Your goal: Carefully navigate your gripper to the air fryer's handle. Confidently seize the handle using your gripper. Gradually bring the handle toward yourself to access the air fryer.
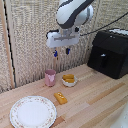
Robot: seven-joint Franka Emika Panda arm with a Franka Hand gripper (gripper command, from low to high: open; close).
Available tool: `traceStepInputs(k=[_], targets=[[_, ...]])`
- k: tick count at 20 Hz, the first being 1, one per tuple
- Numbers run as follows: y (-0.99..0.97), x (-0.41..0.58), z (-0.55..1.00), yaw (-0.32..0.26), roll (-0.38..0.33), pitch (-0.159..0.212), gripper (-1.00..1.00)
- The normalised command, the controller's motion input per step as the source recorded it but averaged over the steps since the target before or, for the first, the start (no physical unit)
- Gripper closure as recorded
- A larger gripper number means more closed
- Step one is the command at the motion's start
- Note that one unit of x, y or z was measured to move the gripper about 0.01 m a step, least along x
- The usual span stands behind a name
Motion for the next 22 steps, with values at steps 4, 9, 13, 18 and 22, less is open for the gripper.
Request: traceStepInputs(k=[4, 9, 13, 18, 22], targets=[[0.07, 0.134, 0.0, -0.207, -0.191, -0.009, -1.0], [0.0, 0.201, 0.0, -0.313, -0.181, -0.062, -1.0], [0.0, 0.241, 0.0, -0.288, -0.22, -0.067, -1.0], [-0.01, 0.228, 0.0, -0.228, -0.333, -0.053, -1.0], [-0.05, 0.199, 0.0, -0.19, -0.373, -0.056, -1.0]])
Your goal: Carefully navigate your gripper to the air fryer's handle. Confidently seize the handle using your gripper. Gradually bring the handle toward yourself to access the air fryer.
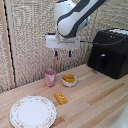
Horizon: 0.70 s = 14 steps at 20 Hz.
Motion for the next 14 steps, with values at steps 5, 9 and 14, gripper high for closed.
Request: traceStepInputs(k=[5, 9, 14], targets=[[-0.07, 0.176, -0.01, -0.177, -0.375, -0.062, -1.0], [-0.14, 0.121, -0.06, -0.189, -0.357, -0.084, -1.0], [-0.24, 0.049, -0.09, -0.199, -0.289, -0.119, -1.0]])
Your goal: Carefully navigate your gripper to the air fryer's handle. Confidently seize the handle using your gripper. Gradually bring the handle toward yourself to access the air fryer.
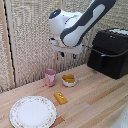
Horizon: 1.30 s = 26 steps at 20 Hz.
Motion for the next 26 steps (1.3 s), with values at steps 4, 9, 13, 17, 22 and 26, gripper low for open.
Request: traceStepInputs(k=[4, 9, 13, 17, 22, 26], targets=[[-0.37, 0.0, -0.13, -0.203, -0.203, -0.138, -1.0], [-0.54, 0.0, -0.14, -0.162, -0.139, -0.12, -1.0], [-0.65, 0.0, -0.11, -0.068, -0.089, -0.031, -1.0], [-0.64, 0.0, -0.1, 0.0, -0.085, 0.0, -1.0], [-0.63, -0.062, -0.16, 0.064, -0.086, 0.0, -1.0], [-0.64, -0.126, -0.16, 0.121, -0.089, 0.0, -1.0]])
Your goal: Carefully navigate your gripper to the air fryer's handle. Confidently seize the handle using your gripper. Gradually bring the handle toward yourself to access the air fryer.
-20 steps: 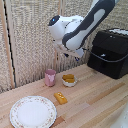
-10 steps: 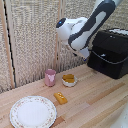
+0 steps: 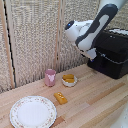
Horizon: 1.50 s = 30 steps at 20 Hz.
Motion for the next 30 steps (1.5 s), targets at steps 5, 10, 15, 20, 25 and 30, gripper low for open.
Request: traceStepInputs(k=[5, 10, 15, 20, 25, 30], targets=[[-0.65, -0.093, -0.14, 0.174, -0.061, 0.0, -1.0], [-0.62, -0.028, -0.1, 0.191, -0.066, 0.0, -1.0], [-0.55, -0.019, 0.0, 0.201, -0.084, 0.005, -1.0], [-0.58, -0.005, 0.0, 0.198, -0.056, 0.028, -1.0], [-0.59, 0.0, 0.0, 0.207, -0.032, 0.052, -1.0], [-0.47, -0.007, 0.0, 0.196, -0.074, 0.047, 1.0]])
